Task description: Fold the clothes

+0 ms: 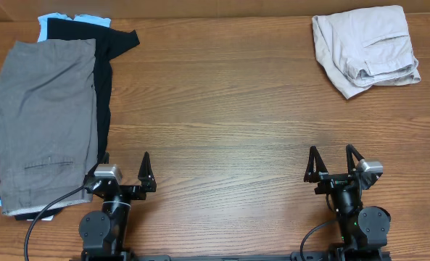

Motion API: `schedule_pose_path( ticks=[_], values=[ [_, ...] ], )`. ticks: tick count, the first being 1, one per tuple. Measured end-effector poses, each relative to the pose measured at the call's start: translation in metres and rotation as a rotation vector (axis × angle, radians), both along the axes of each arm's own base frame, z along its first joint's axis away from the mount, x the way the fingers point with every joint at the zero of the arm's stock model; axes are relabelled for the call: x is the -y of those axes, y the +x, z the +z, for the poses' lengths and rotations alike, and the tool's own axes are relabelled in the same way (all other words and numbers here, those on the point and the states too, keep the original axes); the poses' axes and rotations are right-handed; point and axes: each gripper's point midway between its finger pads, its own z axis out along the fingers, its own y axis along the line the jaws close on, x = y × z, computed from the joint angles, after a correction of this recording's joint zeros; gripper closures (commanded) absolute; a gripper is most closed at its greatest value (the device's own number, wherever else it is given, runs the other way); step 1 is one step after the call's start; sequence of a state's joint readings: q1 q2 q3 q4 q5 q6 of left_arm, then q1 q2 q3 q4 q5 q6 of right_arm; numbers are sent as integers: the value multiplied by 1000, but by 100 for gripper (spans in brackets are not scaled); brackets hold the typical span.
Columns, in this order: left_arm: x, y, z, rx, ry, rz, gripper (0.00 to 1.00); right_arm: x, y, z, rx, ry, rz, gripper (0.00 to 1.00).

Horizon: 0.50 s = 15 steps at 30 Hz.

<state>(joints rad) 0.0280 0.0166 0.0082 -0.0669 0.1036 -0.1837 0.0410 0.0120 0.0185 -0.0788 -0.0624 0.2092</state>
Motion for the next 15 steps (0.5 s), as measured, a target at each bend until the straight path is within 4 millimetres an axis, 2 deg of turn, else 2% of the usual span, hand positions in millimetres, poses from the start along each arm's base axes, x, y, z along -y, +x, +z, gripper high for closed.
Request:
schedule_pose_path(
  ticks=[4, 7, 11, 15],
  values=[
    [0, 0, 0, 0, 0, 0, 0, 0, 0, 1, 2, 0, 0, 0],
    [1, 0, 0, 0, -1, -3, 0, 0, 0, 9, 38, 1, 0, 0],
    [3, 0, 2, 6, -8, -16, 0, -1, -2, 34, 137, 5, 3, 0],
    [8, 0, 12, 48, -13, -44, 0, -6, -8, 61, 252, 6, 39, 0]
  ],
)
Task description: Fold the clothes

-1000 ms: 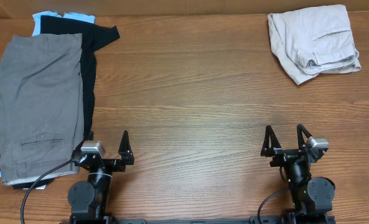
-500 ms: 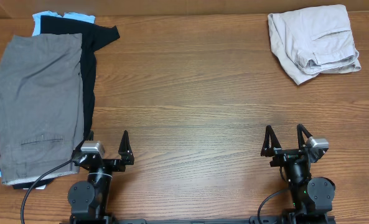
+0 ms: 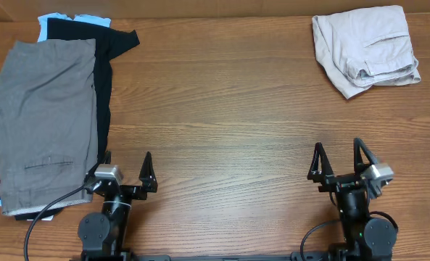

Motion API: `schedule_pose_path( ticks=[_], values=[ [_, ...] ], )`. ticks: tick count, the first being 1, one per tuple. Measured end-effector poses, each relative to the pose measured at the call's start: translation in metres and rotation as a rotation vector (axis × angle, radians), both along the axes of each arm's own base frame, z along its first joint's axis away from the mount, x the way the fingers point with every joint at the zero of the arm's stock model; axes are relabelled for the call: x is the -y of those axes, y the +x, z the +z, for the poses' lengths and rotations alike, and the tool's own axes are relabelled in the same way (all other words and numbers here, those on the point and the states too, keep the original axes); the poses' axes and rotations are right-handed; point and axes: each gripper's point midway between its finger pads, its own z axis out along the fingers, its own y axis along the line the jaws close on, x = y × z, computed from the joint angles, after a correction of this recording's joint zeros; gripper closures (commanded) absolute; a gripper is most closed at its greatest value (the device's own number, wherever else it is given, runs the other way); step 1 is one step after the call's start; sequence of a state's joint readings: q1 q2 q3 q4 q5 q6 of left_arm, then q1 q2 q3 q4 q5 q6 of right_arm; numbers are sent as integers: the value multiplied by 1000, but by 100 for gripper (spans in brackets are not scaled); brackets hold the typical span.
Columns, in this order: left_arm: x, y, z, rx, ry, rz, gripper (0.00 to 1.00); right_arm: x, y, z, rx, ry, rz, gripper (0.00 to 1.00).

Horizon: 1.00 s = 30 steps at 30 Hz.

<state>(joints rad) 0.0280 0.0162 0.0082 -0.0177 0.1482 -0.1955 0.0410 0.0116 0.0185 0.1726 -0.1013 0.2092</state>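
Note:
A pile of unfolded clothes lies at the table's left in the overhead view: grey trousers [image 3: 46,123] on top, a black garment [image 3: 106,51] beneath, light blue cloth [image 3: 55,17] at the back. A folded beige garment [image 3: 365,49] sits at the far right. My left gripper [image 3: 127,168] stands open near the front edge, beside the pile's lower right corner. My right gripper [image 3: 339,157] stands open at the front right, with nothing between its fingers.
The wooden table [image 3: 222,109] spans the view. A black cable [image 3: 44,217] runs from the left arm's base toward the front edge. The back wall edge lies just behind the clothes.
My right gripper has shifted slightly to the right and toward the front edge. The left gripper and the clothes stand as before.

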Motion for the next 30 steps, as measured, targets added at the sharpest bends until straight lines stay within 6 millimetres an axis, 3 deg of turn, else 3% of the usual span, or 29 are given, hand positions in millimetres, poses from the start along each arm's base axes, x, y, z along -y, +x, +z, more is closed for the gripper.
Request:
schedule_pose_path(
  ticks=[4, 7, 11, 18, 23, 30],
  values=[
    [2, -1, 1, 0, -8, -13, 0, -8, -6, 17, 74, -12, 48, 0],
    [3, -3, 6, -19, -9, -17, 0, -16, -8, 17, 80, -45, 88, 0],
    [3, -9, 29, -35, -8, -17, 0, -25, -11, 17, 55, -89, 129, 0],
    [4, -14, 67, -183, -10, -21, 0, -30, -14, 61, 41, -115, 159, 0],
    [4, -8, 85, -367, -12, -25, 0, -39, 8, 67, -95, -121, 218, 0],
    [4, 13, 95, -662, 76, -62, 0, -57, 61, 35, -468, -91, 336, 0]
  ],
)
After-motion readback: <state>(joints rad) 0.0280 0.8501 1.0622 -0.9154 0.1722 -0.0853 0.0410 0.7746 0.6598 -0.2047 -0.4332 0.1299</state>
